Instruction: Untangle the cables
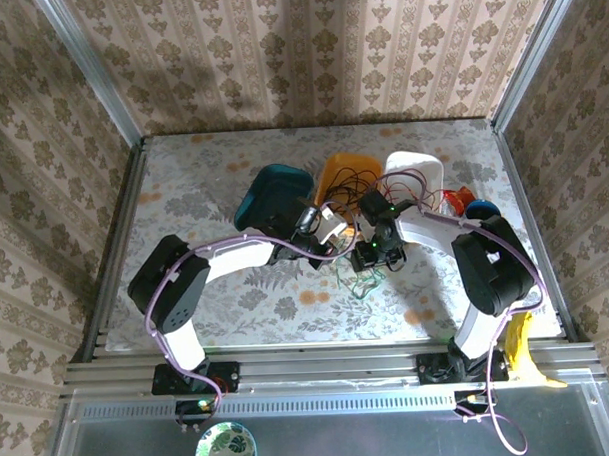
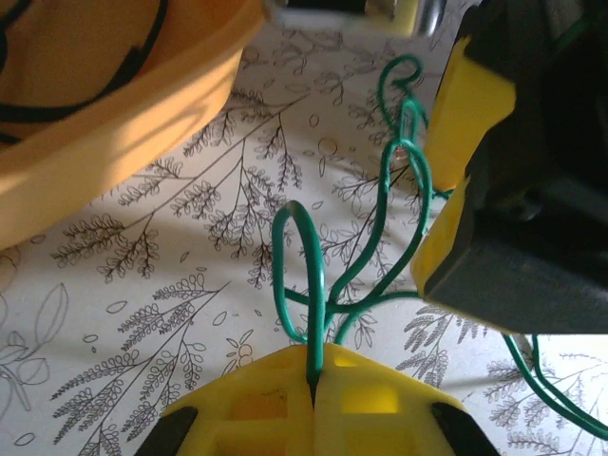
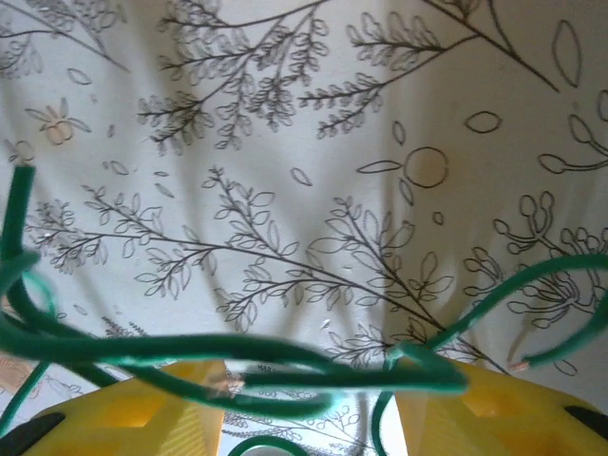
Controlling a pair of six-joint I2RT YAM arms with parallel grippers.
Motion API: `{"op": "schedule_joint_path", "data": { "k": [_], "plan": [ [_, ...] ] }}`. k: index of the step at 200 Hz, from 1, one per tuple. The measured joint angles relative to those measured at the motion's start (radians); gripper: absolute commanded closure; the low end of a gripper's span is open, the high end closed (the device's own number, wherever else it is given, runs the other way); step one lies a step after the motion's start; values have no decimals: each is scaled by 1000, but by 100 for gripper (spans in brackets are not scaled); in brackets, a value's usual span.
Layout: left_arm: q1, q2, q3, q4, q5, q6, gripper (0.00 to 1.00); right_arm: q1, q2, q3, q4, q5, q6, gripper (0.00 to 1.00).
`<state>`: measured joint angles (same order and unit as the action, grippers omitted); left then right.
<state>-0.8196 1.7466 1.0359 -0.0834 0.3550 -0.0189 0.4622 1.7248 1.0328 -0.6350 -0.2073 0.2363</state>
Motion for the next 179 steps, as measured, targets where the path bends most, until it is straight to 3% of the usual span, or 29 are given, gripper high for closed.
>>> {"op": "schedule_joint_path", "data": {
  "k": [94,140,175,179],
  "plan": [
    [25,-69,-23,26,-64,-37,100,2,-183,-98,52,33,-6,49],
    [213,-233,-98,129,-87,-157,100,-57,-351,-137,143,73,10,49],
    [339,-197,-80,149,-148,-201,100,-69,-375,-137,166,80,13,48],
    [346,-182,-71,148,-155,-202,94,-69,-375,-137,166,80,13,49]
  ]
}}
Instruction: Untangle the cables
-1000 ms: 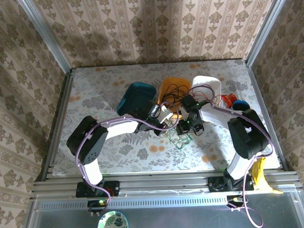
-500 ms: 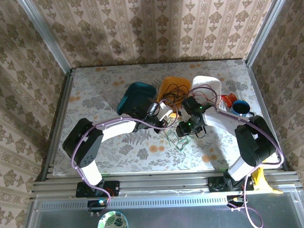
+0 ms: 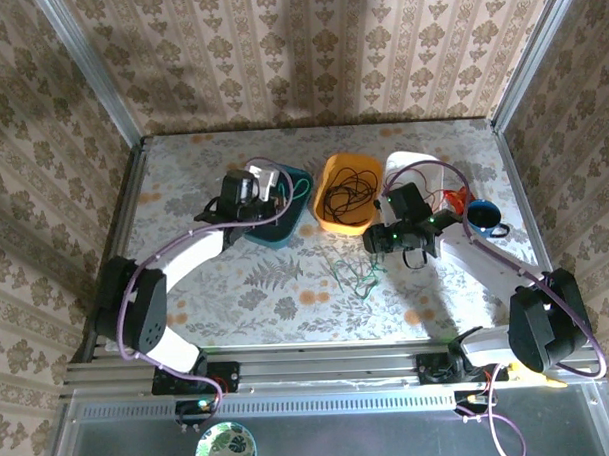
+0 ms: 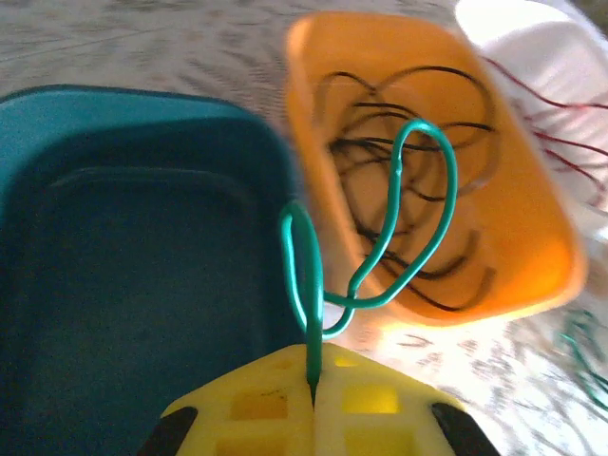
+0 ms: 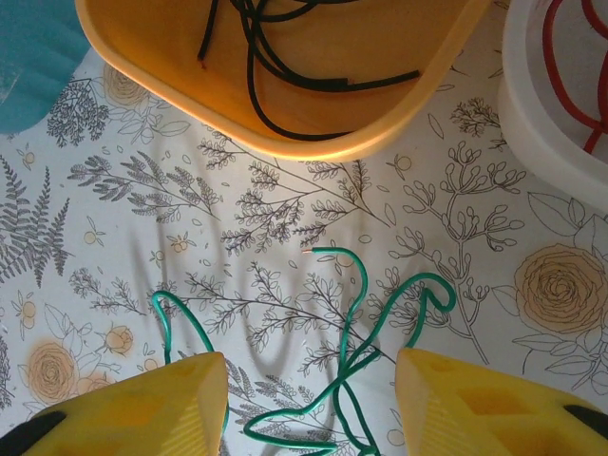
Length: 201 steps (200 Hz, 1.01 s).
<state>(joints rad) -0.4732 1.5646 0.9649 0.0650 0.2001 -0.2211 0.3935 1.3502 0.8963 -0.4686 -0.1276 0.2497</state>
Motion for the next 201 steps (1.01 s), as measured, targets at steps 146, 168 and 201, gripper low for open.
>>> {"op": "schedule_joint_path", "data": {
  "k": [146,168,201],
  "plan": [
    [-385,207,60,-180,147,262,30,17,20,-43,-13,-4,0,48],
    [-391,286,77,-211,149,294,35,17,20,-43,-13,4,0,48],
    [-391,319,139,-228,152,328,56,17,20,-43,-13,-3,-1,48]
  ]
}}
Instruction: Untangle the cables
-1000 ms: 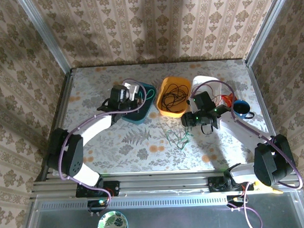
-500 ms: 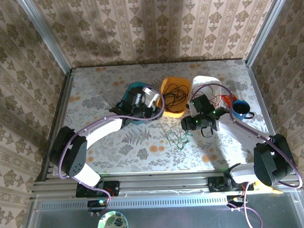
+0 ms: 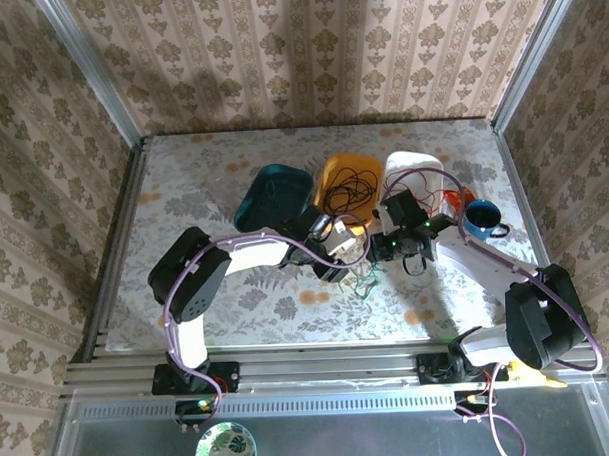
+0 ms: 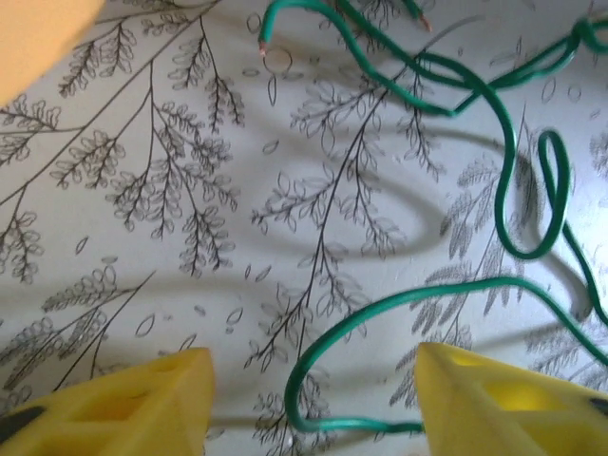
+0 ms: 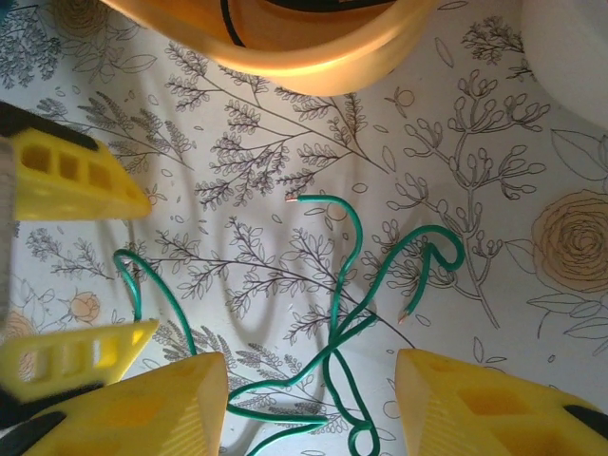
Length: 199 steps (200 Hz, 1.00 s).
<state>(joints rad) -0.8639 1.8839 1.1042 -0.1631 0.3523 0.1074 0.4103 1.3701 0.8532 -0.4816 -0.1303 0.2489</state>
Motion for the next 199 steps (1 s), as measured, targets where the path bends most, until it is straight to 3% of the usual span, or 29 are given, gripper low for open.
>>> {"op": "schedule_joint_path", "data": {
  "k": [44,66,133,199],
  "plan": [
    [1,32,11,7,-9,27,91,18,102,0,-6,-66,-8,49],
    [-5,32,11,14,-4,25,100,23,173,2,-41,-64,-7,49],
    [-8,8,-23,40,-46,16,100,23,217,24,-87,-61,-6,50],
    [37,-195,-97,44,-106,-26,100,-10,259,45,-101,-68,32,52]
  ]
}}
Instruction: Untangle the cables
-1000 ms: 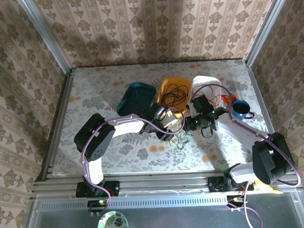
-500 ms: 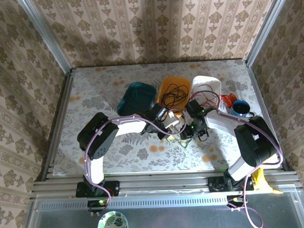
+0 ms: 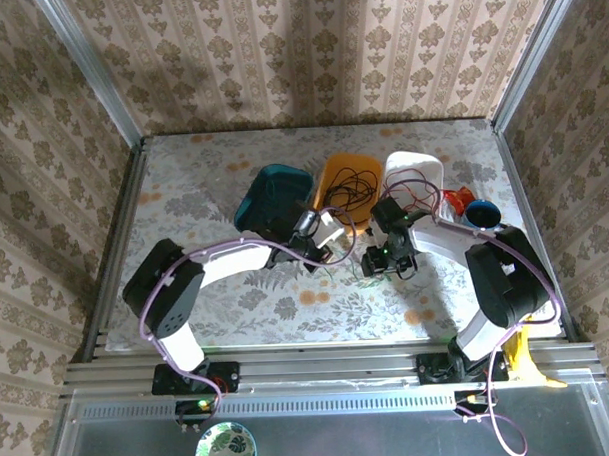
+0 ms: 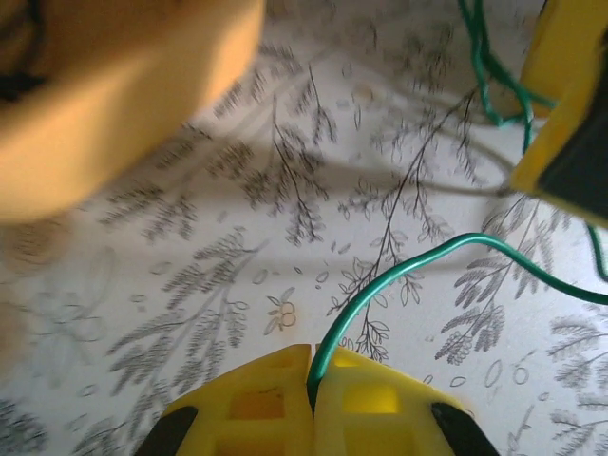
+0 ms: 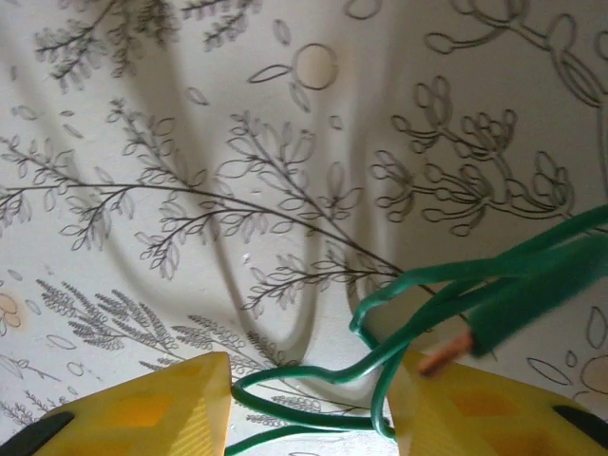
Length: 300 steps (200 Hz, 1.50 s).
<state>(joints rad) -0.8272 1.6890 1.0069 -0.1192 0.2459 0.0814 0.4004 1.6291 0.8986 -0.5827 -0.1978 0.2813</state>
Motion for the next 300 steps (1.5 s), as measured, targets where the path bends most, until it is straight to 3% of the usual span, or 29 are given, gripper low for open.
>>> {"op": "schedule_joint_path", "data": {
  "k": [37,67,133,184,254,300],
  "plan": [
    [40,-134,-11,10,10,-10,100,-26,0,0,0,-13,12,52],
    [68,-156,-12,6,32,-10,100,-26,-26,-3,17,-16,13,46],
    [76,-138,-21,27,69,-45,100,-65,-349,-18,96,12,26,38],
    [92,-140,-58,93,90,-97,100,-117,-449,-46,176,49,89,38],
    [328,-280,-159,301,222,-305,100,-137,-478,-76,189,95,113,38],
    [459,-295,-209,418,201,-401,100,-137,-477,-81,191,96,113,38]
  ]
}}
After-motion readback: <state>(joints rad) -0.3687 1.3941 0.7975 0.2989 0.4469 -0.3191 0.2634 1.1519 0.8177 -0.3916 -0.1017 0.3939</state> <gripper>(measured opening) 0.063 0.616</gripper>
